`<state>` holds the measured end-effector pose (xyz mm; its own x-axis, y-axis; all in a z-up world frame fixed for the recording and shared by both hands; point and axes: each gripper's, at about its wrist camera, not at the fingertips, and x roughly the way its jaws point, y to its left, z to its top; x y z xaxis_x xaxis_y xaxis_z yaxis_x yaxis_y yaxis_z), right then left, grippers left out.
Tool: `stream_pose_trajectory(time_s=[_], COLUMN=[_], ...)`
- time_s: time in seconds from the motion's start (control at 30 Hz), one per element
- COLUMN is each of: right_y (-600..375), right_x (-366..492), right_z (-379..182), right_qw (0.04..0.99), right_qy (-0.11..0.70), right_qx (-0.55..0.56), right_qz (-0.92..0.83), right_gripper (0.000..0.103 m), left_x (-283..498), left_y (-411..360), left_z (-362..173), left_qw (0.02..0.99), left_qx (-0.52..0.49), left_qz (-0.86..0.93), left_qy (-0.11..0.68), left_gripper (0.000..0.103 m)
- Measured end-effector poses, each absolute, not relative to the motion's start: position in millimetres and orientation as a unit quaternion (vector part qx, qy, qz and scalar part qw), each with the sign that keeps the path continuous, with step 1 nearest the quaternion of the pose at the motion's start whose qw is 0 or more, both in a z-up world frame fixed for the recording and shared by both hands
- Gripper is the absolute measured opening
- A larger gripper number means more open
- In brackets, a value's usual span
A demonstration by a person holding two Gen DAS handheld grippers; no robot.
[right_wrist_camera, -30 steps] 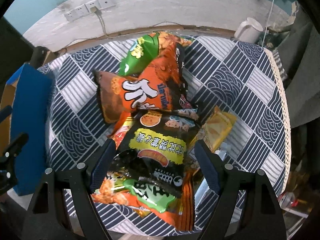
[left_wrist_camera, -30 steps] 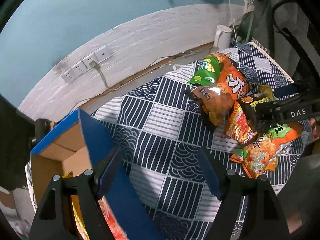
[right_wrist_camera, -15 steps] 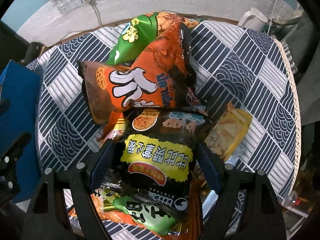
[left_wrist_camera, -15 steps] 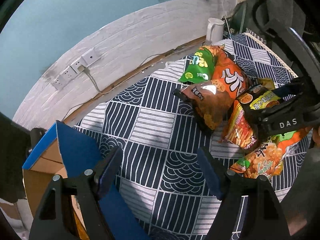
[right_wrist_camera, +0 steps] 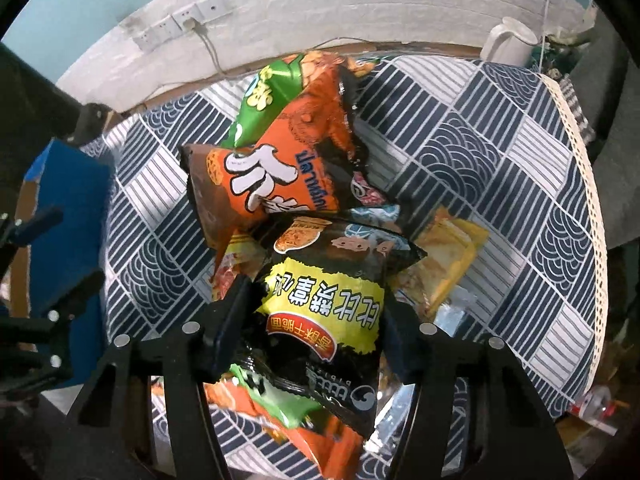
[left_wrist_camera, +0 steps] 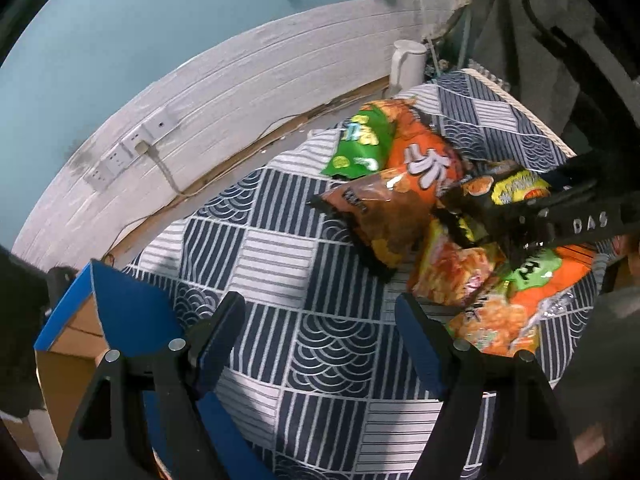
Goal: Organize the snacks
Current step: 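Grasp the green-and-orange chip bag with the left tool while the right tool grasps the black-and-yellow bag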
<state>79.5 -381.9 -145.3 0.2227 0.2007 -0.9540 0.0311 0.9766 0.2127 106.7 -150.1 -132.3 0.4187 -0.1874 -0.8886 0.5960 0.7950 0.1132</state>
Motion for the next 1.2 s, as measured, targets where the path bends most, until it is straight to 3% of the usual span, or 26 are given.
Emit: stream_pose_trajectory(time_s=[0.6,1.2], right_y=[-453.5,-508.1], right_x=[28.8,3.7], right_z=[-107.1,-122.1], right_qw=[0.807,0.799], right_qy=[0.572,0.57], right_qx=[0.144,0.189], right_qz=[0.022,-0.005], right_gripper=[0.059,0.06], left_x=[54.1,17.1], left_y=[-224.7,-273.9], left_z=[-131.2,-188.8], left_qw=[0.762,0.708], left_qx=[0.256,0.367], left_qz=[-0.392,-0.407], left_qy=[0.448,0.444], left_gripper=[0.081,0.082])
